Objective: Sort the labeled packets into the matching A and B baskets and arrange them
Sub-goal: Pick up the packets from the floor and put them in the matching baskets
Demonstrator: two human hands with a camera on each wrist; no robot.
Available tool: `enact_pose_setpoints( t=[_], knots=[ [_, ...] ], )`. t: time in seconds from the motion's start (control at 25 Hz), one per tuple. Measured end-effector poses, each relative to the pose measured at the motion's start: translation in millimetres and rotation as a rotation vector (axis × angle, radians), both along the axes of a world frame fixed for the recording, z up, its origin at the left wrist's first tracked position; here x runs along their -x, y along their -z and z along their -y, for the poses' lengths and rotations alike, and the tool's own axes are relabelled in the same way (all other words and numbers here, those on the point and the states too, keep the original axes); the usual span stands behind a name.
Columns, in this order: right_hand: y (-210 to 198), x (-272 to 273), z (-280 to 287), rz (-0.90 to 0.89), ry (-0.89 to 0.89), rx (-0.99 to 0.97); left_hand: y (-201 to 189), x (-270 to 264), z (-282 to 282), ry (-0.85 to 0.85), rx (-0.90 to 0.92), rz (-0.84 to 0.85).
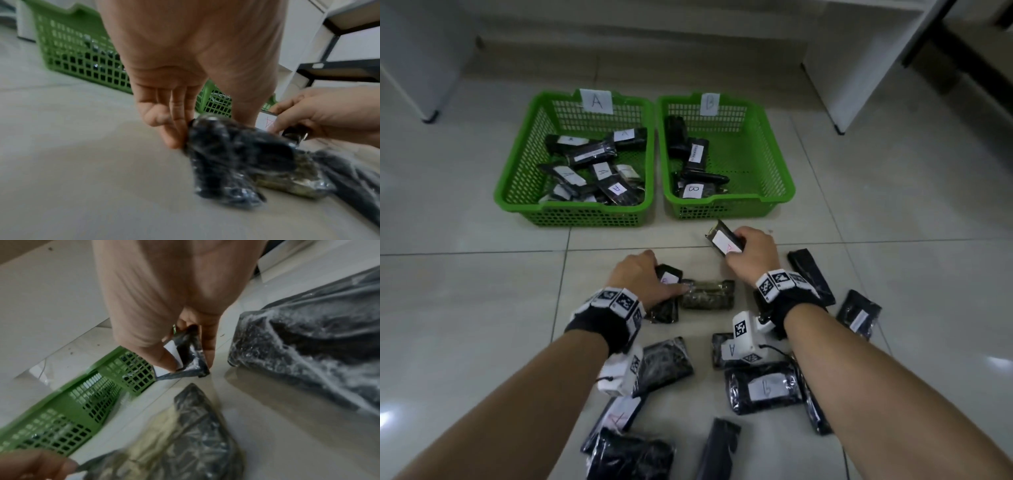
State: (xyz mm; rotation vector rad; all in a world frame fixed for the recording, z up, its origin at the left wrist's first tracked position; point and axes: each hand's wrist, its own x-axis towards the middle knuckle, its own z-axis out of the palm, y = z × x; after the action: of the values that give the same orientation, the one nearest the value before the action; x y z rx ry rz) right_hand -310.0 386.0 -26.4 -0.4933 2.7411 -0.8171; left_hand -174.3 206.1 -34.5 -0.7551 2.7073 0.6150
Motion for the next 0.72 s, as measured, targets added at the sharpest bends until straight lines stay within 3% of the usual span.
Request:
enact_pose_setpoints(
  t=[0.2,0.4,0.52,0.72],
  knots=[
    [-14.7,-3.1,13.4,0.123,0.133,0.236,-19.1,-9.2,10.7,-0.144,-0.194,-0.297],
    [-31.3,-15.0,27.0,0.036,0.113,0.397,-42.6,-6.6,27.1,-0.234,-0.287,-0.597],
    [-33.9,-13.1,33.3,-0.07,0.179,0.427,-55.8,16.4,32.7,-0.179,-0.305,-0.678],
    [-43.1,21.6,16.9,-0.248,0.291,0.362,-83.1,83.1,35.2,-0.133,-0.334,-0.65]
  ],
)
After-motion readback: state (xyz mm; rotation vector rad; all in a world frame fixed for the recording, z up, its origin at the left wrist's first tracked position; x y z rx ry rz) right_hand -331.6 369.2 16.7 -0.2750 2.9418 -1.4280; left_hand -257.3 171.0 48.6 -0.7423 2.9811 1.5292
